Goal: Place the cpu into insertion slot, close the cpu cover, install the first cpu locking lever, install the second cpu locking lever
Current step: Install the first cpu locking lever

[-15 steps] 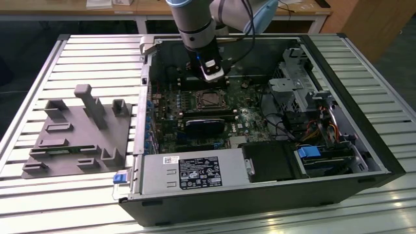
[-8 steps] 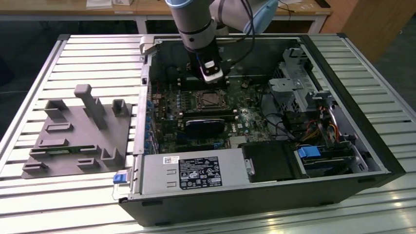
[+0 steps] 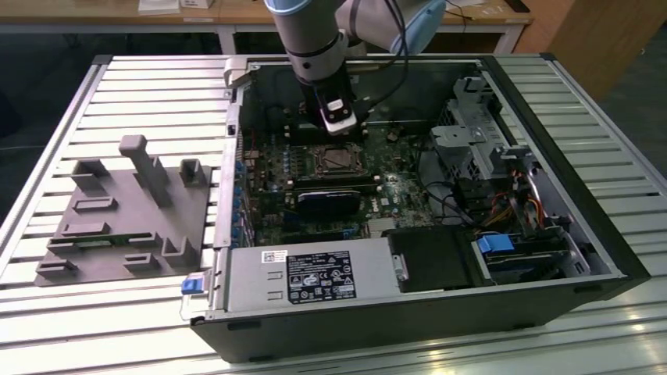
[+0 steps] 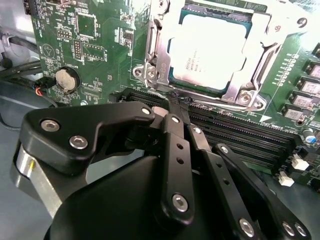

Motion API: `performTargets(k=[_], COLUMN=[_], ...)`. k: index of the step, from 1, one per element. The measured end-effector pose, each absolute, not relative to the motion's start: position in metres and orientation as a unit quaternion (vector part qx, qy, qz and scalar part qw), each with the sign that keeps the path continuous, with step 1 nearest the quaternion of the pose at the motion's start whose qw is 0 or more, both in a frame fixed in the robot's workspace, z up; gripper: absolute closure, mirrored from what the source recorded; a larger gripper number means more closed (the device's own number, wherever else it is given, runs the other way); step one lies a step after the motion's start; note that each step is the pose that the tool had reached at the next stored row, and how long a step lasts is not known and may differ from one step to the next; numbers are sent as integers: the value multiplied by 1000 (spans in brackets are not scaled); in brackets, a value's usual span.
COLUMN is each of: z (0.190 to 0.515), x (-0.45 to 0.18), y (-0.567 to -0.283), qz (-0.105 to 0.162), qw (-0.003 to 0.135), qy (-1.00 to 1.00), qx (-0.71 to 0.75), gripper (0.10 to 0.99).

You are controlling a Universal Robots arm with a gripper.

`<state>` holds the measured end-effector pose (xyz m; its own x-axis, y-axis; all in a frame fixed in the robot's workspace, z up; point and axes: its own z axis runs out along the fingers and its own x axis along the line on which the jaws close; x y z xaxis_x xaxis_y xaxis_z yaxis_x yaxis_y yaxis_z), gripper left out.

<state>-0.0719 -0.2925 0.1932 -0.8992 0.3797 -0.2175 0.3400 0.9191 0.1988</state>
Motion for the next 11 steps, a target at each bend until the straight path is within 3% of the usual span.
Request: performTargets(k=[11], z=[190], x=[-72], y=[-293], qz=[77], qw=[127], qy=[971], qx=[189], gripper=[984])
